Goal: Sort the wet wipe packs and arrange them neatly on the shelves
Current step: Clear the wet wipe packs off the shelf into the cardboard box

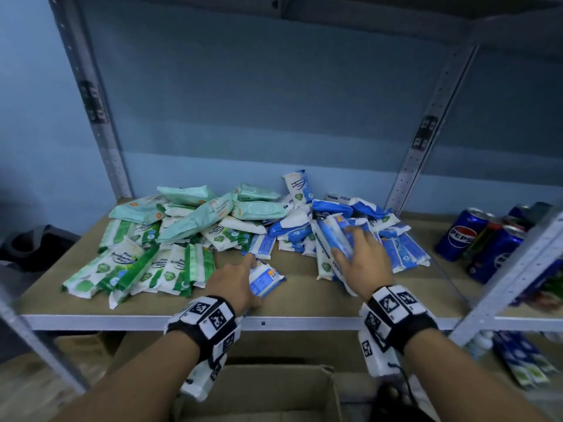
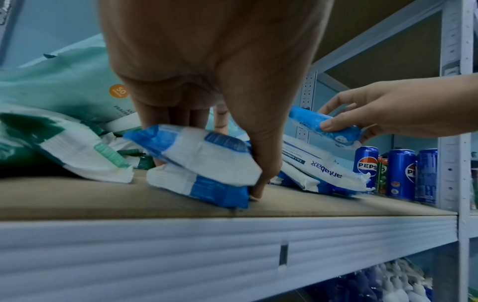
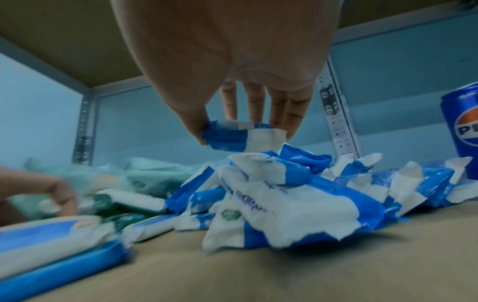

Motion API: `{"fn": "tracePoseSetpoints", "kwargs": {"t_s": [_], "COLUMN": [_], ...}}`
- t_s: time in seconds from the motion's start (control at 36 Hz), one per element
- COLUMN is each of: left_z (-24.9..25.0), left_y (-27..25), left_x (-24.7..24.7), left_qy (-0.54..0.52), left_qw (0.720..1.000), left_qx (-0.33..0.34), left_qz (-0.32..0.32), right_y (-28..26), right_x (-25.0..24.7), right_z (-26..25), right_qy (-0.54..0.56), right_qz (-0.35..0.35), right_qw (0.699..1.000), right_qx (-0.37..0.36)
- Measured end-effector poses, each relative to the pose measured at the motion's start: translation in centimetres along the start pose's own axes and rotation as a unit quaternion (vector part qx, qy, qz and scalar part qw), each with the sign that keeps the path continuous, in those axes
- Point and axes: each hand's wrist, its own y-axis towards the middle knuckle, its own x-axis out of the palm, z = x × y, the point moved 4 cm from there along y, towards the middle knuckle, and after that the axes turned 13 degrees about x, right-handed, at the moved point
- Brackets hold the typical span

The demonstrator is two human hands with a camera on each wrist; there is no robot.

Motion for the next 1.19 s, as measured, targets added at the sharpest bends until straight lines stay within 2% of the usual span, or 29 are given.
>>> {"fn": "tracePoseSetpoints", "kwargs": {"t_s": [0.06, 0.14, 0.33, 0.44, 0.58, 0.72, 0.83, 0.97, 1.19], "left_z": [-0.1, -0.1, -0.1, 0.0, 0.1, 0.2, 0.4, 0.5, -0.2], "left_y": [0.0, -0.1, -0.1, -0.3, -0.7, -0.9, -0.9, -0.8, -2.9], "left_x": [0.1, 0.1, 0.3, 0.3, 0.3, 0.5, 0.7, 0.7, 0.8], "left_qy": [-0.004, -0.008, -0.004, -0.007, -0.008, -0.007, -0.001, -0.010, 0.005], "left_qw": [1.000, 1.000, 1.000, 1.000, 1.000, 1.000, 1.000, 0.999, 1.000], "left_qx": [0.003, 0.004, 0.004, -0.002, -0.011, -0.009, -0.002, 0.009, 0.024], "left_qz": [-0.003, -0.011, -0.018, -0.022, -0.011, -0.006, -0.025, -0.052, -0.006], "right_y": [1.7, 3.7, 5.0, 4.8, 2.9, -1.0, -3.9, -6.4, -8.1], "right_x": [-0.4, 0.0, 1.9, 1.9, 1.3, 2.0, 3.3, 4.7, 4.2], "right_z": [0.3, 0.6, 1.2, 1.1, 0.4, -1.2, -2.1, -1.9, -1.6], "right_qy": [-0.002, -0.035, -0.068, -0.064, -0.021, 0.011, -0.030, -0.091, -0.090], "right_qz": [0.010, -0.011, -0.098, -0.097, -0.089, -0.098, -0.126, -0.159, -0.163], "right_qw": [1.000, 0.998, 0.991, 0.990, 0.992, 0.995, 0.992, 0.983, 0.982], "right_qx": [0.029, 0.056, 0.064, 0.074, 0.085, 0.036, 0.004, 0.000, -0.024]}}
